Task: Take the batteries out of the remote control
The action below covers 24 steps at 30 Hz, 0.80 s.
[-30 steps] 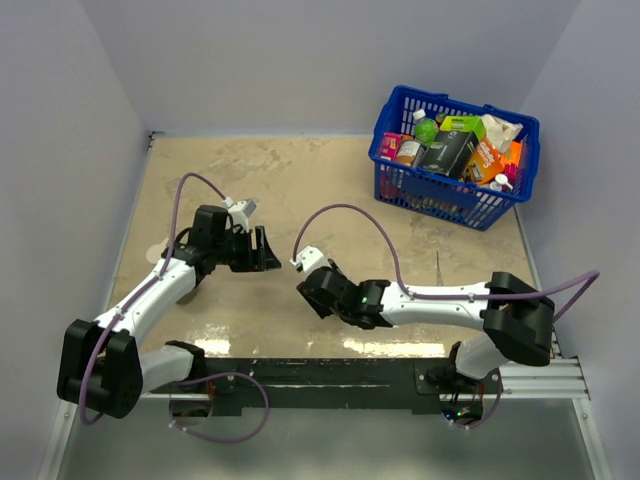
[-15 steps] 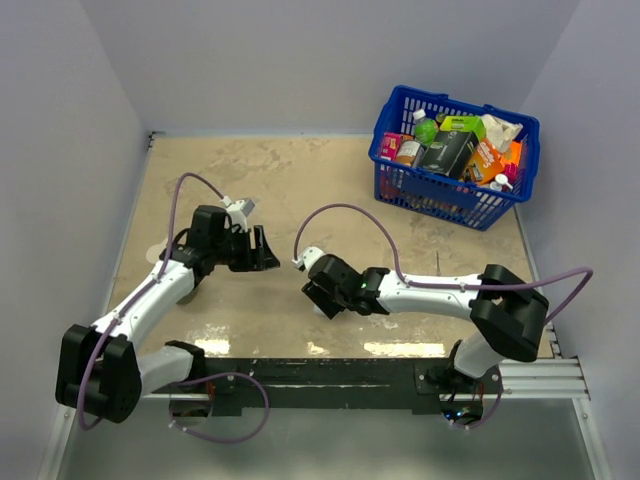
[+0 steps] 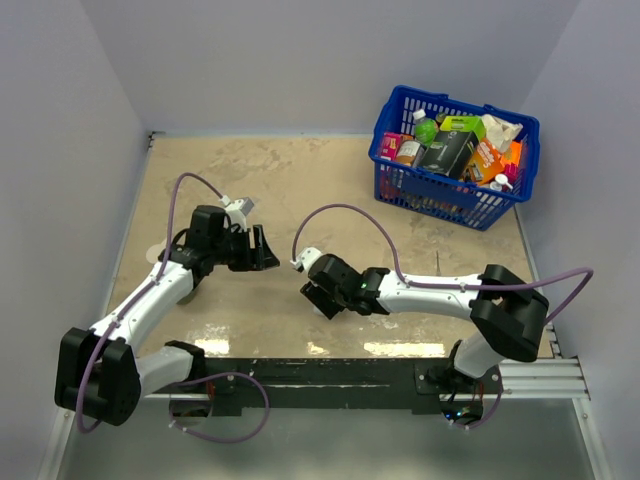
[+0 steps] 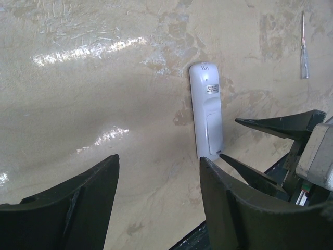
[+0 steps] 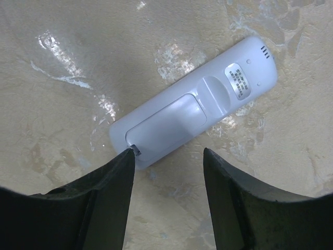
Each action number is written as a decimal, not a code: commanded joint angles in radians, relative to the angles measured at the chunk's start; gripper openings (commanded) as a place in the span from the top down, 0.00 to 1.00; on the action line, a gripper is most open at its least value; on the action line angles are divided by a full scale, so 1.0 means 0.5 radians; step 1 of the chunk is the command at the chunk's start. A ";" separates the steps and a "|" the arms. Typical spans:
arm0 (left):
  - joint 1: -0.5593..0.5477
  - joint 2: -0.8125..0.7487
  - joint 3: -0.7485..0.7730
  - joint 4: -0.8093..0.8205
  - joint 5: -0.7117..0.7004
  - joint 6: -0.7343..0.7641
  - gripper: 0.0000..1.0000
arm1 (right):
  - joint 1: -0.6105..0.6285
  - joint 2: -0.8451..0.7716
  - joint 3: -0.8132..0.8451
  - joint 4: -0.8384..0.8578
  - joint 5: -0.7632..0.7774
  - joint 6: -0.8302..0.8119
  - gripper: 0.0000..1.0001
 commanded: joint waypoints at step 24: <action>0.000 -0.044 -0.001 0.034 -0.003 0.007 0.33 | 0.005 -0.001 0.086 0.046 0.129 -0.045 0.51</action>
